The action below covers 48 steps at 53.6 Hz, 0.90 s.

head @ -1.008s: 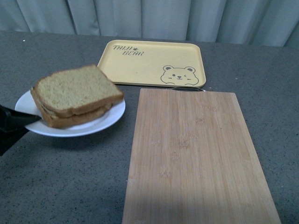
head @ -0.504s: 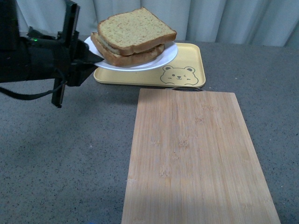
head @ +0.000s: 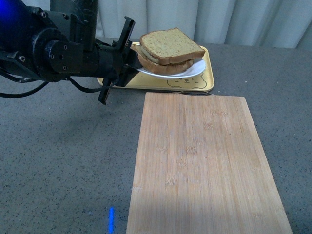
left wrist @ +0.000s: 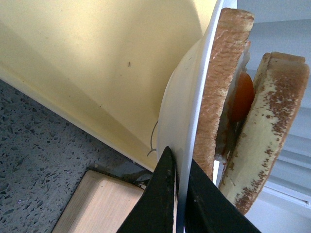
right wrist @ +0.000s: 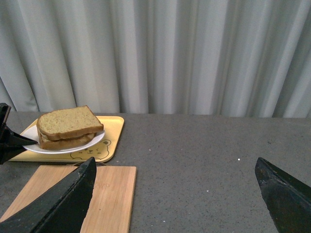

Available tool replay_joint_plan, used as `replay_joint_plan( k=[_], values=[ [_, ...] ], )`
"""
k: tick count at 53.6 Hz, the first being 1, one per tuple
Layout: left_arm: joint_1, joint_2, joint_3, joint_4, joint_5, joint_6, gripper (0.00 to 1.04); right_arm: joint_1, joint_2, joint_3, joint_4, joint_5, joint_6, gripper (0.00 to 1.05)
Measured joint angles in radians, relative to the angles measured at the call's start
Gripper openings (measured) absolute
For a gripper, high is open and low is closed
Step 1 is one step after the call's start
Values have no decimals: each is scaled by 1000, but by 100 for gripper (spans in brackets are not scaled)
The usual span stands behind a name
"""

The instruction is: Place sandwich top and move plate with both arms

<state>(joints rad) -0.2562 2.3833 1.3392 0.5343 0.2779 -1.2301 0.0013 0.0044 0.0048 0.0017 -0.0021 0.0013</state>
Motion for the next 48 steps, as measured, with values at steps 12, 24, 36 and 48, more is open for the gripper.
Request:
replay_joint_plan(
  k=[12,24,36,48],
  values=[
    [-12,45,57,-40,-16,-6,4,0,0,0,0,0,0,95],
    [-12,67,97,-67,-35,0,4,0,0,0,0,0,0,95],
    [-13,68,116,-101,-50,17,14,0,0,0,0,0,0,95],
    [-13,54,98,-96,-51,29,46,0,0,0,0,0,0,95]
  ],
)
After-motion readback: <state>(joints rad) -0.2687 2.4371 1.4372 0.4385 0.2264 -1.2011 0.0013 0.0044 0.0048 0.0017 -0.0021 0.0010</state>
